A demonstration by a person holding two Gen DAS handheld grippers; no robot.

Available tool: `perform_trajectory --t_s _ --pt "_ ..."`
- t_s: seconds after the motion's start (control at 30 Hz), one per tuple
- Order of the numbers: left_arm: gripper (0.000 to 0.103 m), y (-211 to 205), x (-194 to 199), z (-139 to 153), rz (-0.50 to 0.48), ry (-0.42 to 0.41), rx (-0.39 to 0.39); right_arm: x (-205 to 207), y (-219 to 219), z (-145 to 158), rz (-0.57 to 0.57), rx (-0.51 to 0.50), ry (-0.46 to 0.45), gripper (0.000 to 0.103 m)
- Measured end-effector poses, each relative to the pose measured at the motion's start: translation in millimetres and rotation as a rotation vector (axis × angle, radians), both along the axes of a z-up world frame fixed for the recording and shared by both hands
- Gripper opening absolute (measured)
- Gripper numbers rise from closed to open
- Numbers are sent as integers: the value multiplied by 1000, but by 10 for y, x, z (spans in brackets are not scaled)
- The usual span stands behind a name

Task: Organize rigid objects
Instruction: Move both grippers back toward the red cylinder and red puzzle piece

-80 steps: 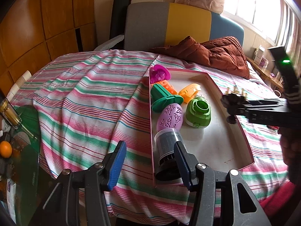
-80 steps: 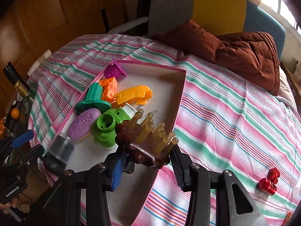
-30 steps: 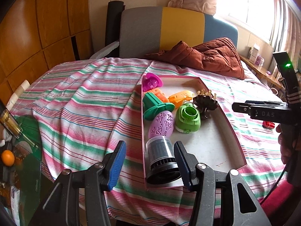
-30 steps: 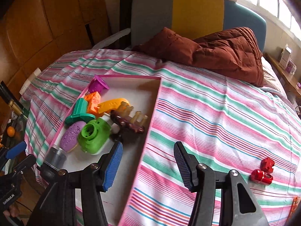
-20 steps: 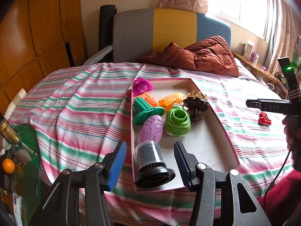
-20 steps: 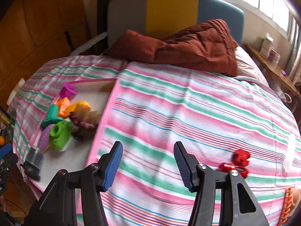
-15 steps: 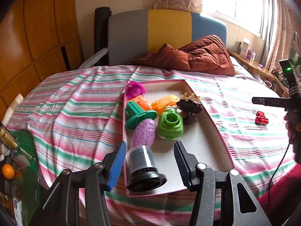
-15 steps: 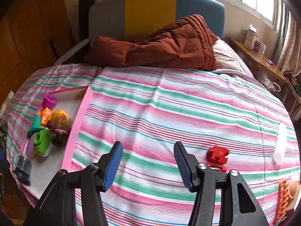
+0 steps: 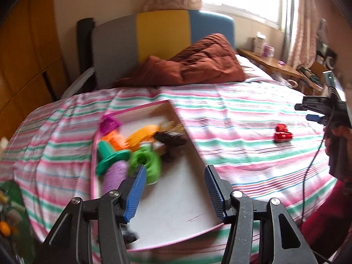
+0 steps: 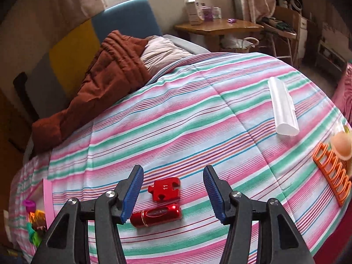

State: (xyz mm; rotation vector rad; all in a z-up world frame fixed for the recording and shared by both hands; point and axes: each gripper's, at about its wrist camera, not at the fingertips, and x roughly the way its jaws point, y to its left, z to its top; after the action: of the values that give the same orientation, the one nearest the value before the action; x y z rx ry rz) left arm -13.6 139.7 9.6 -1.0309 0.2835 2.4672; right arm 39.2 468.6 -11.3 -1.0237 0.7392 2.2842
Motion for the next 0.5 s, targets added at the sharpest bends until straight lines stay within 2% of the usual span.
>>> perform_trajectory --t_s 0.07,0.2,0.3,0.43,0.5 --pt "56 178 4 6 -47 -5 6 74 88 -17 -47 -33 4 57" --pt "56 555 -59 -66 -119 -66 24 196 270 -91 -127 -119 10 57" --pt "56 874 -123 -174 -173 -132 26 278 365 -140 -159 -184 32 57" --pt "56 1303 -183 -300 -239 -210 44 317 399 -152 -170 -210 48 57" --pt "65 1529 -227 -369 -257 -246 52 319 402 -142 -165 -218 59 57"
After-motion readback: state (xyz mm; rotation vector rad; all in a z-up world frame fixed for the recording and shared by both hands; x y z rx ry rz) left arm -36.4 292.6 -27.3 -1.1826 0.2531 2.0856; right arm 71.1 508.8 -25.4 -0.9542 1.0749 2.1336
